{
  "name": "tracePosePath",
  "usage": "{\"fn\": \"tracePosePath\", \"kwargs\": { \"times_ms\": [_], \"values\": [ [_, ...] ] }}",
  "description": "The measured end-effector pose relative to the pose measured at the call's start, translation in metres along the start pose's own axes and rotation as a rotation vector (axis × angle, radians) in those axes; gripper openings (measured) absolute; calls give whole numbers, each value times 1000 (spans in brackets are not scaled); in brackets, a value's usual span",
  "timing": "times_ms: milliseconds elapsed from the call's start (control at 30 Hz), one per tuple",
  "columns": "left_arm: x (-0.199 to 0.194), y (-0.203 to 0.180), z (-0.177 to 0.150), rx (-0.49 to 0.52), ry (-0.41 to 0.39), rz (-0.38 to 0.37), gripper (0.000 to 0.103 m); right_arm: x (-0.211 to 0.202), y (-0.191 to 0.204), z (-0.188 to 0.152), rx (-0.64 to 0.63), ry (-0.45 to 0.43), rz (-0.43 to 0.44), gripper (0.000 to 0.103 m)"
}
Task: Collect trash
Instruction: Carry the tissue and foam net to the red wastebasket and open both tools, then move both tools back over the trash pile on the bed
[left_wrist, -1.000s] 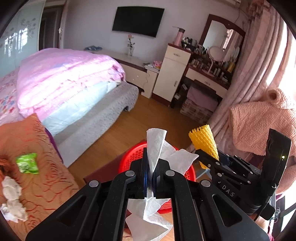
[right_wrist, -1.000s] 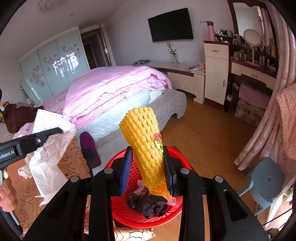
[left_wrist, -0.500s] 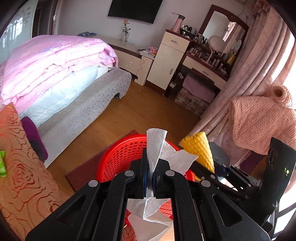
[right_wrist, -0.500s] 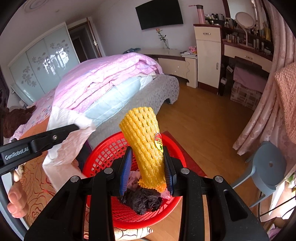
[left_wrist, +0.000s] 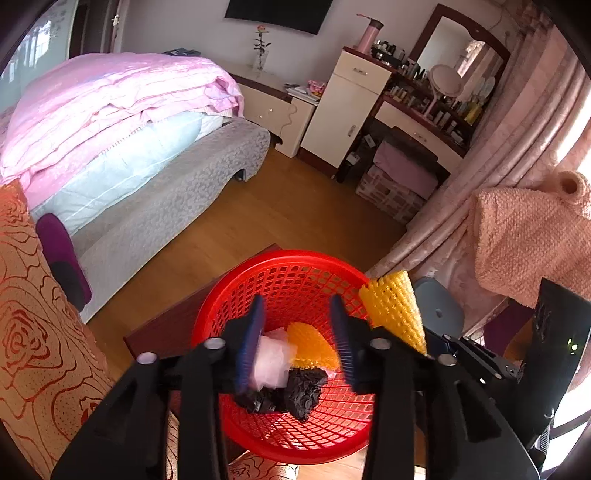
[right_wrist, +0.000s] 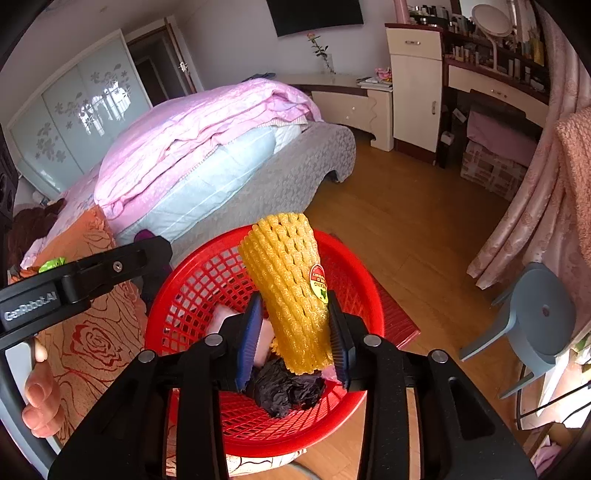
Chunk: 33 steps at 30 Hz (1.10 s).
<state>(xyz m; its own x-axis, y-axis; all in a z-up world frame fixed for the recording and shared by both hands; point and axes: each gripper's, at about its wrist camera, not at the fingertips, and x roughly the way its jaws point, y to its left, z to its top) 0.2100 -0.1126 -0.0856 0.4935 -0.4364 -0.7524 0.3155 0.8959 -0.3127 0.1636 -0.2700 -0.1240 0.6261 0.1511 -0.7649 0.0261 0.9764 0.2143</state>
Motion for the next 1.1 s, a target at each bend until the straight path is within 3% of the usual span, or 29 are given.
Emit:
{"fn": "tracePosePath", "kwargs": {
  "times_ms": [233,667,800,1100],
  "values": [
    [-16,10,-2,-23,-32,20,50,2,1,-2,7,10,-11,56],
    [-58,47,-14,-86,-97,107,58,-17,12,-1,-30,-53,-11,58],
    [-76,56,-20,-106,-121,128,62,-22,14,-1,-19,-74,-16,67],
    [-117,79,-40,-141,-167,194,63,-35,43,-5,-81,-105,20,68]
  ]
}}
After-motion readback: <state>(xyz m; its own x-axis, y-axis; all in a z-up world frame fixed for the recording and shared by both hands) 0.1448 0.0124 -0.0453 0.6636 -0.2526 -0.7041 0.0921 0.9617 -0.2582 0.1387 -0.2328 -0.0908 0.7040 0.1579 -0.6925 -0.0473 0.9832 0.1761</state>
